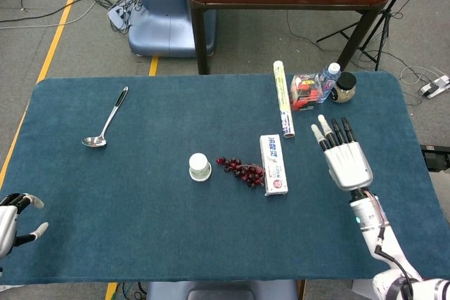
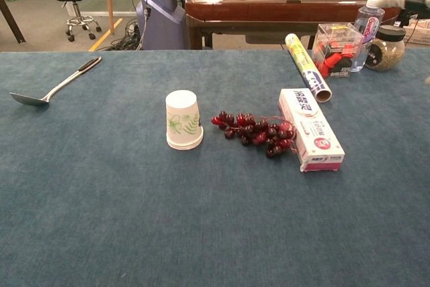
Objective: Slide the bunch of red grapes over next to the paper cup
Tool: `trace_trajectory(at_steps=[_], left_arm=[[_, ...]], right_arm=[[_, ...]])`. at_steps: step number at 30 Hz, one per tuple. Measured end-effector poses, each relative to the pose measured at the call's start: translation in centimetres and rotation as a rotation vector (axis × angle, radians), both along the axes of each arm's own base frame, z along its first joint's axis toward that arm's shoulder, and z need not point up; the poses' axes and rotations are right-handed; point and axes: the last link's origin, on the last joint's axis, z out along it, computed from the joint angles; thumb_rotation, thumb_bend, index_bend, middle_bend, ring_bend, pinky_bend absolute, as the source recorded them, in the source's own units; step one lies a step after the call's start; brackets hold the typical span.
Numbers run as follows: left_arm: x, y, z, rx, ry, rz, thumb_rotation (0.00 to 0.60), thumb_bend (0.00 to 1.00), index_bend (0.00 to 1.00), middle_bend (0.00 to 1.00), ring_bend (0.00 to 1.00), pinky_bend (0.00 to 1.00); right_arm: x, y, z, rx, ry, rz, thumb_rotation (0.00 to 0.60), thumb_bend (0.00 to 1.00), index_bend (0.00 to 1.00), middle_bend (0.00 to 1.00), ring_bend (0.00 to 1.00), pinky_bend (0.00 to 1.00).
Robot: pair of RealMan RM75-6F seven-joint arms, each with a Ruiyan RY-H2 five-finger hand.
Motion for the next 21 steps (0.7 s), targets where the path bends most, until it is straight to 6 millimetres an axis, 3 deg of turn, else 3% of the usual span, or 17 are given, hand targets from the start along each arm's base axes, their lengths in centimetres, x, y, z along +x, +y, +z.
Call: trace_trajectory(at_steps=[3, 14, 21], left_arm=[[0.2, -0.1, -0.1, -0.004, 0.0, -0.031, 0.6, 0.2, 0.44, 0.28, 0.2, 0.22], [0.4, -0.2, -0.8, -0.016, -0.001, -0.065, 0.6, 0.2, 0.46, 0.27, 0.19, 0.22], [0.6, -0.3, -1.2, -0.032, -0.006, -0.102, 0.6, 0.18, 0.42, 0.26, 0.18, 0.22]], right_arm=[[-1.7, 1.5, 0.8, -0.005, -0.005, -0.053, 0.6, 0.0, 0.0, 0.01, 0.0, 0.01], [-6.2, 7.5, 4.3, -0.12, -0.108, -0.23, 0.6, 0.0, 0.05, 0.04, 0.0, 0.01], [-8.7, 10.7, 6.0, -0.211, -0.214, -0.305, 0.6, 0.0, 0.05, 0.04, 0.0, 0.01]])
